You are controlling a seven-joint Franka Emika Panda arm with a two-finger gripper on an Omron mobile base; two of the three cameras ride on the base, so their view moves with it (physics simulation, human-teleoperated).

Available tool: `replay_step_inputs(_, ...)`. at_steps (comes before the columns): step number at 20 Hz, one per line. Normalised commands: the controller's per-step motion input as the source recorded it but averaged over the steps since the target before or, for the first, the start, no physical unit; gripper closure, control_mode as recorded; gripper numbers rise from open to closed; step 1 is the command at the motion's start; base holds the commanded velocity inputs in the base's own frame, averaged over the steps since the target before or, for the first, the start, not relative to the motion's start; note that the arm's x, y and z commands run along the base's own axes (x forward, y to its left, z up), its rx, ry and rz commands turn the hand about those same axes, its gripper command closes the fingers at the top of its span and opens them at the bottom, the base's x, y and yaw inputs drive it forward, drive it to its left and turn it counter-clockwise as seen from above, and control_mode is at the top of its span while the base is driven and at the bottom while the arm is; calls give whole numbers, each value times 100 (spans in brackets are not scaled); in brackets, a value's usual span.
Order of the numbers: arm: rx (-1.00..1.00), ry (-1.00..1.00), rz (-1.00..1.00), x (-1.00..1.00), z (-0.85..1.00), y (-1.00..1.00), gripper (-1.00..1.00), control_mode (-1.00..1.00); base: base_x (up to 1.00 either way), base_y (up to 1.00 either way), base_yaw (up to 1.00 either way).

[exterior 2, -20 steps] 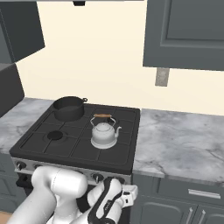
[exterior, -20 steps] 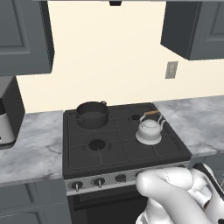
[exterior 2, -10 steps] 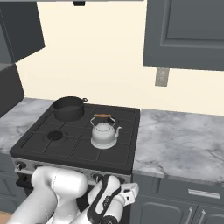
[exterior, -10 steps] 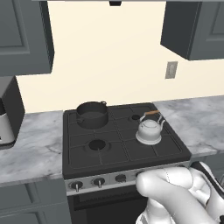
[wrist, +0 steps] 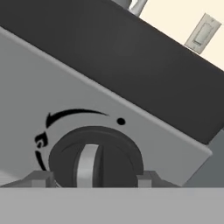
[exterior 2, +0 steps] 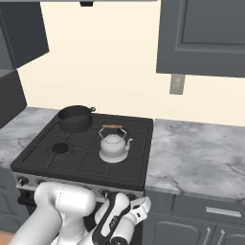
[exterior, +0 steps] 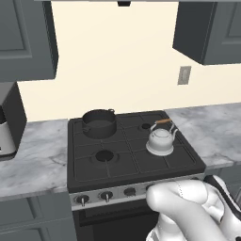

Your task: Pick the kettle from the counter and place it on a stove burner. Then turn the burner on.

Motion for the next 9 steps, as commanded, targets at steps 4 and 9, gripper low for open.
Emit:
replay_step_inputs(4,-20,-21,42,0,14,-15,100,-100,0,0,0)
replay_step_inputs(9,-24,-9,43,0,31,-11,100,-100,0,0,0)
